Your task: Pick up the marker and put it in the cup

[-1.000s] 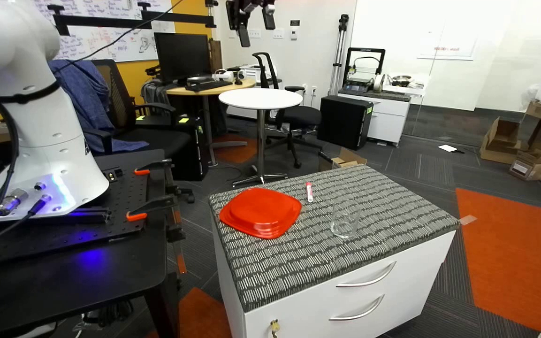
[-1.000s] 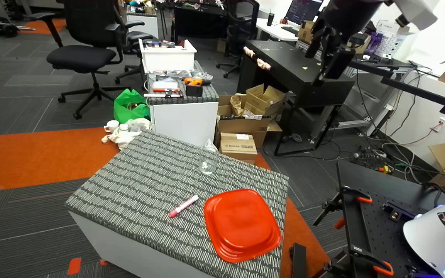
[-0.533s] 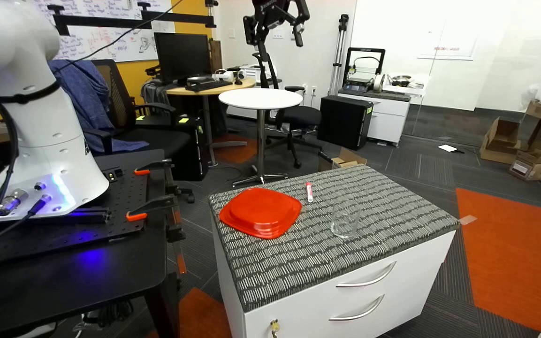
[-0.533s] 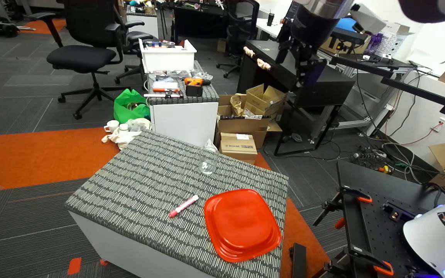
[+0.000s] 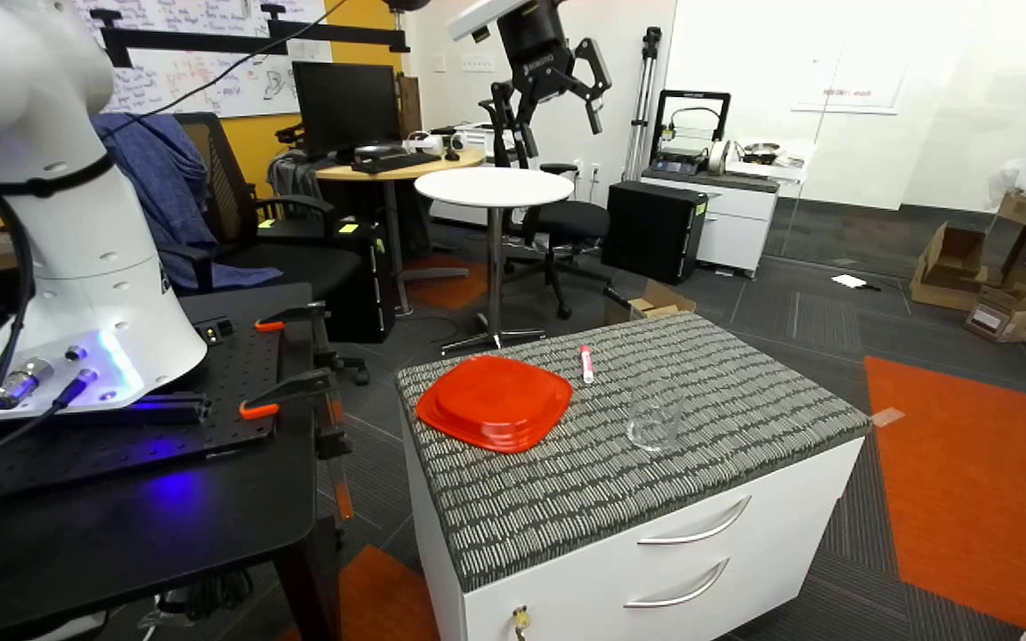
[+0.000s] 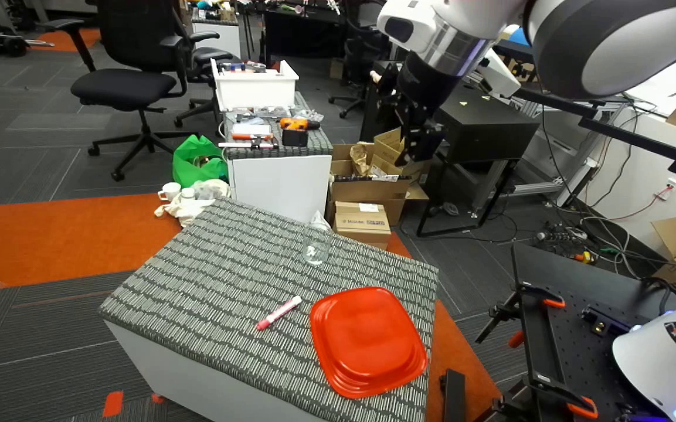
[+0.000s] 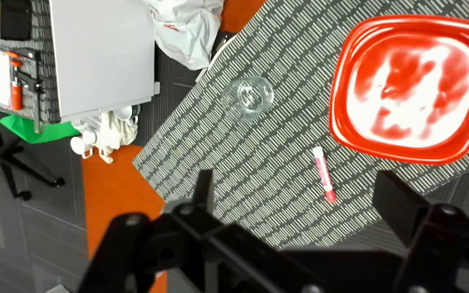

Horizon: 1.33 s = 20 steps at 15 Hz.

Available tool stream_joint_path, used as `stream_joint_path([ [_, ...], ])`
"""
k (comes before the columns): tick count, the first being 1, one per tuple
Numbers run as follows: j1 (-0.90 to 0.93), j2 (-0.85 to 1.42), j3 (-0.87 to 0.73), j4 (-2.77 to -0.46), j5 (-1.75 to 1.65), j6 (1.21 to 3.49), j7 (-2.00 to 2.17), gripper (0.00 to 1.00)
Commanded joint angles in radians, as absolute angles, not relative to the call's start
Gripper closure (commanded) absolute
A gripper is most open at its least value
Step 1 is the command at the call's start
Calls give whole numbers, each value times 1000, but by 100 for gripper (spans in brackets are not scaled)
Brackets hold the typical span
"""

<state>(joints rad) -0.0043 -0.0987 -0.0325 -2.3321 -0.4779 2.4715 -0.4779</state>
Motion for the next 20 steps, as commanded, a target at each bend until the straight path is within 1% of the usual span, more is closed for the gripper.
stream_joint_path([
  [1, -11, -12, -35, -2319, -477, 2560, -499, 0],
  [5, -14, 102, -30, -2274, -467, 2602, -521, 0],
  [9, -11, 188, -23, -2210, -476, 2587, -508, 0],
  [10, -12, 146, -25, -2256, -477, 2585, -487, 0],
  [17, -18, 165, -31, -2238, -482, 2561, -502, 0],
  [20, -30, 203, -28, -2217, -469, 2587, -532, 0],
])
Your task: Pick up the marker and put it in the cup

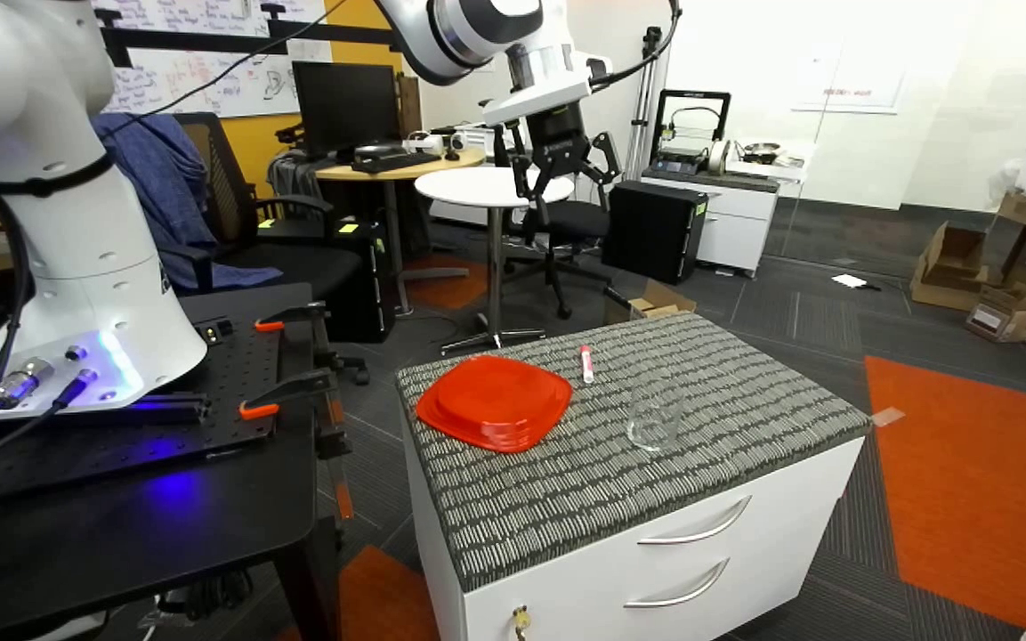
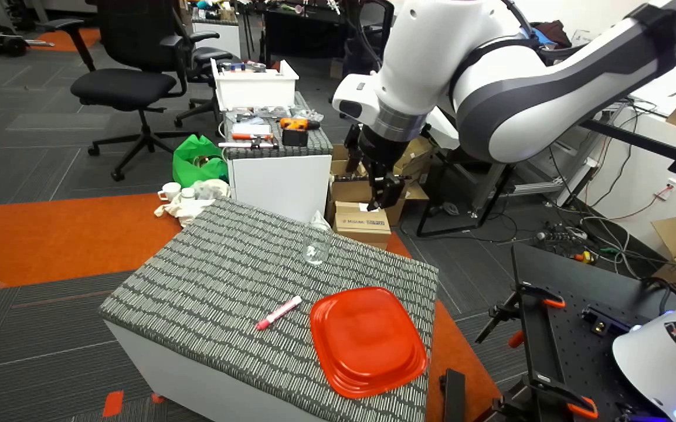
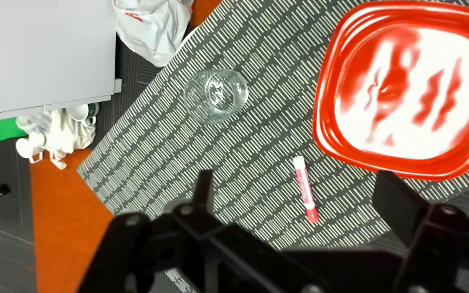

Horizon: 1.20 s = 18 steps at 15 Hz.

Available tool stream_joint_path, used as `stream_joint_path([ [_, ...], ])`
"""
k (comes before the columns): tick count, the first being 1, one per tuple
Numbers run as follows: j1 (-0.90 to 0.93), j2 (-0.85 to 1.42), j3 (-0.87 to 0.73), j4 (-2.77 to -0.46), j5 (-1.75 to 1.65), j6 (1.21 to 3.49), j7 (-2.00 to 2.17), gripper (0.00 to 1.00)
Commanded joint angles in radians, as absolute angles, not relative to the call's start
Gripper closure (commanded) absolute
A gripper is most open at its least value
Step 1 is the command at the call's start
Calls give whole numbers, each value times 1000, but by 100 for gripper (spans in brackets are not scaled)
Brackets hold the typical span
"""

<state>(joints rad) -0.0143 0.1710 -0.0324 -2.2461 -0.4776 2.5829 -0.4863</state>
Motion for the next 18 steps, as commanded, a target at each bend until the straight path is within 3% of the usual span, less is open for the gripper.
stream_joint_path([
  [1, -32, 216, -30, -2211, -479, 2598, -530, 0],
  [18, -61, 646, 75, -1941, -364, 2752, -708, 0],
])
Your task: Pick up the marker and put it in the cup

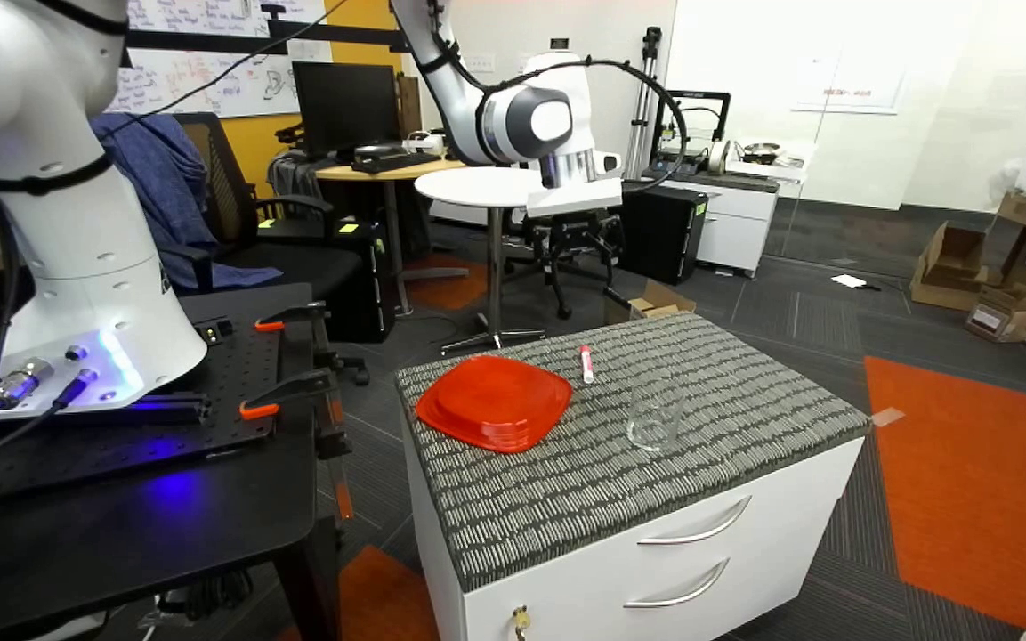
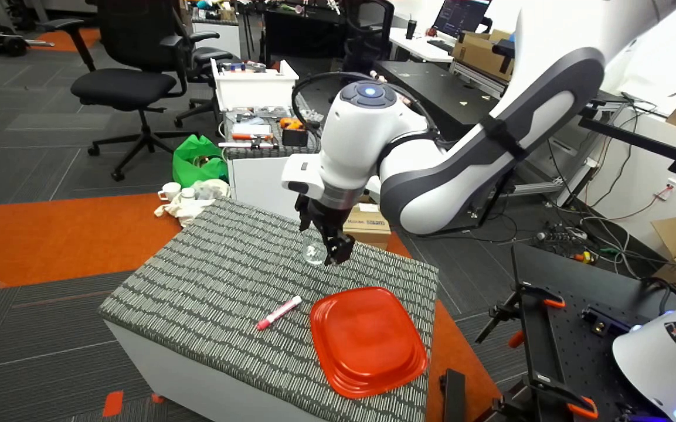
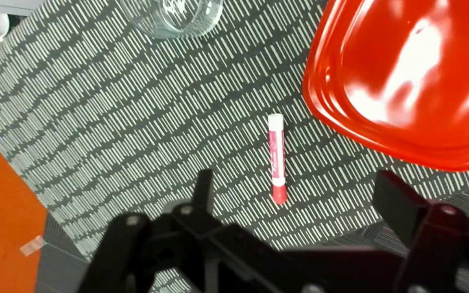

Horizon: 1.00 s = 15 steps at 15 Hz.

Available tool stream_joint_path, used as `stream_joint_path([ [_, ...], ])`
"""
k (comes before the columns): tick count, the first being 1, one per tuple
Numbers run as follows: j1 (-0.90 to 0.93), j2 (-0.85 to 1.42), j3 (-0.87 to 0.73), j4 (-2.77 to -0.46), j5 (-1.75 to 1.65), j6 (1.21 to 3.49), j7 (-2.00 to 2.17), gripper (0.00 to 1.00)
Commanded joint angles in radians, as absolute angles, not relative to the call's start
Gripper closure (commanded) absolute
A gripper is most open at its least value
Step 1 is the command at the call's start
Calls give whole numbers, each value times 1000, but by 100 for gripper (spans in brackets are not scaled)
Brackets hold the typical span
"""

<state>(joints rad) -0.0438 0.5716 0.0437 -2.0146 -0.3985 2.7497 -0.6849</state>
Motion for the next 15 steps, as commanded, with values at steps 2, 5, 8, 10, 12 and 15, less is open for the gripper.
stream_joint_path([
  [2, -56, 698, 81, -1894, -358, 2742, -706, 0],
  [5, -48, 776, 82, -1817, -365, 2724, -708, 0],
  [8, -33, 855, 71, -1730, -372, 2700, -700, 0],
  [10, -24, 909, 64, -1668, -373, 2679, -692, 0],
  [12, -17, 960, 61, -1602, -369, 2649, -686, 0],
  [15, -13, 1025, 67, -1514, -359, 2581, -689, 0],
])
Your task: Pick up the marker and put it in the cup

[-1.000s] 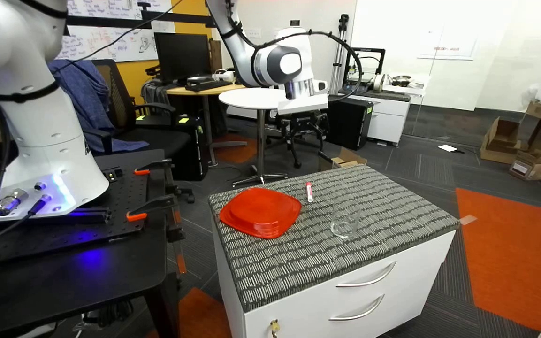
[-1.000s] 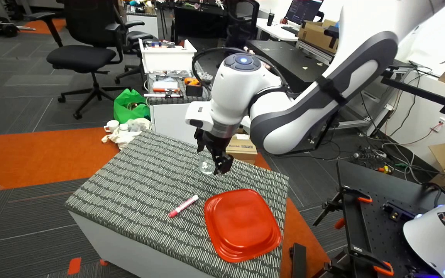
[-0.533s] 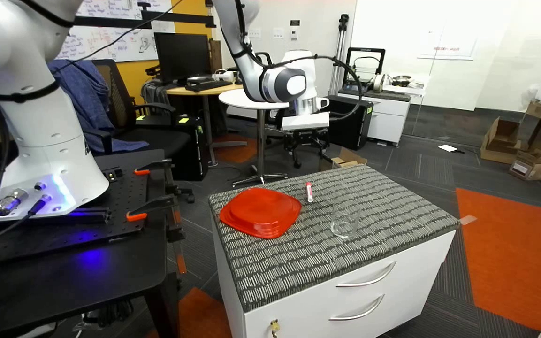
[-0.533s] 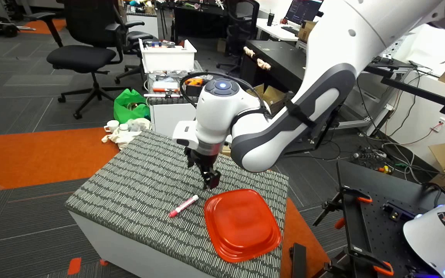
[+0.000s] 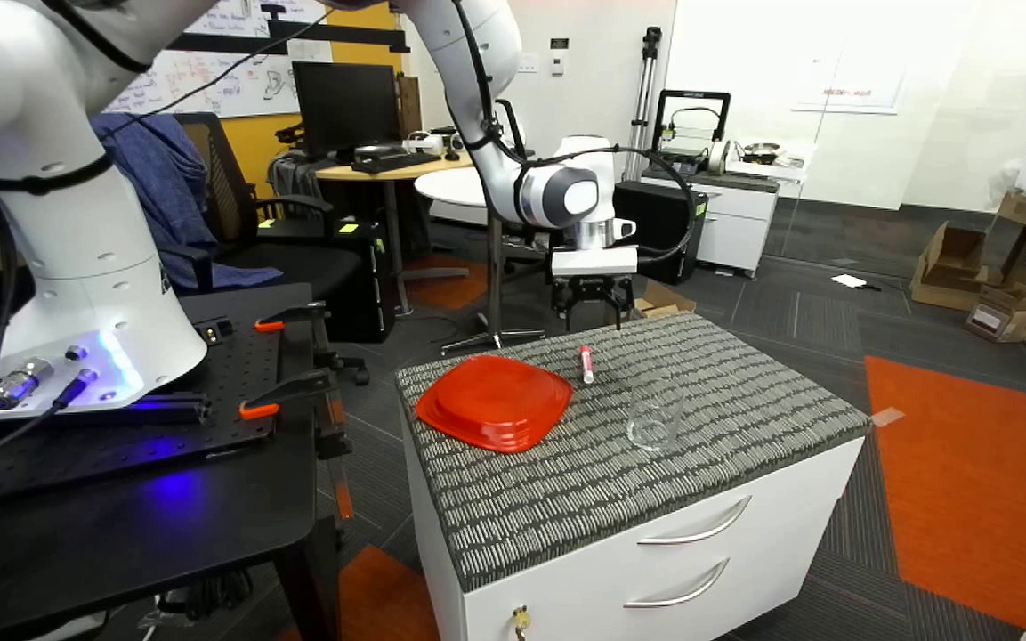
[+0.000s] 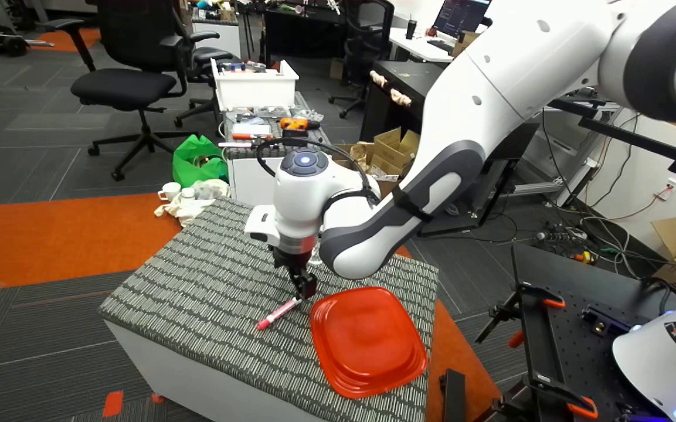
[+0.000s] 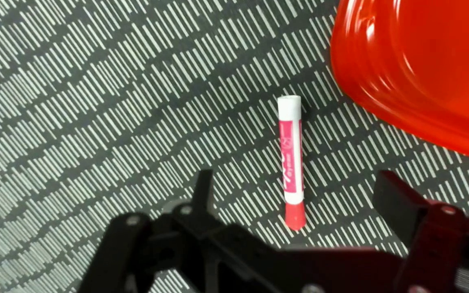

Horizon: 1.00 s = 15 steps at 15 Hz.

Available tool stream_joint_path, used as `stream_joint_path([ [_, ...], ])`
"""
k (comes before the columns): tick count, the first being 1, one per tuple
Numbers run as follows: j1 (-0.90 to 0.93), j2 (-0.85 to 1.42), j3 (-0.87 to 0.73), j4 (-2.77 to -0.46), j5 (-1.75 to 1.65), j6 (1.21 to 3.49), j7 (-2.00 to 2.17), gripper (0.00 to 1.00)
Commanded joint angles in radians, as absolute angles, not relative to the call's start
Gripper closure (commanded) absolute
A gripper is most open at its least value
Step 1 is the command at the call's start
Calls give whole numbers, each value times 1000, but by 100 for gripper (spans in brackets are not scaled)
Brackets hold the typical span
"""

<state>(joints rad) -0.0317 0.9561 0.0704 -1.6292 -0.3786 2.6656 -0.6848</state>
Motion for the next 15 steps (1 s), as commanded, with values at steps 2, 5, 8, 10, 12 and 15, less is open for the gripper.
stream_joint_path([
  [2, -12, 1060, 74, -1463, -352, 2529, -696, 0],
  [5, -10, 1094, 82, -1407, -338, 2457, -704, 0],
  [8, -8, 1129, 82, -1354, -333, 2406, -703, 0],
  [10, -4, 1156, 76, -1316, -337, 2390, -699, 0],
  [12, 2, 1186, 69, -1278, -343, 2380, -700, 0],
  [15, 18, 1222, 57, -1233, -355, 2364, -696, 0],
])
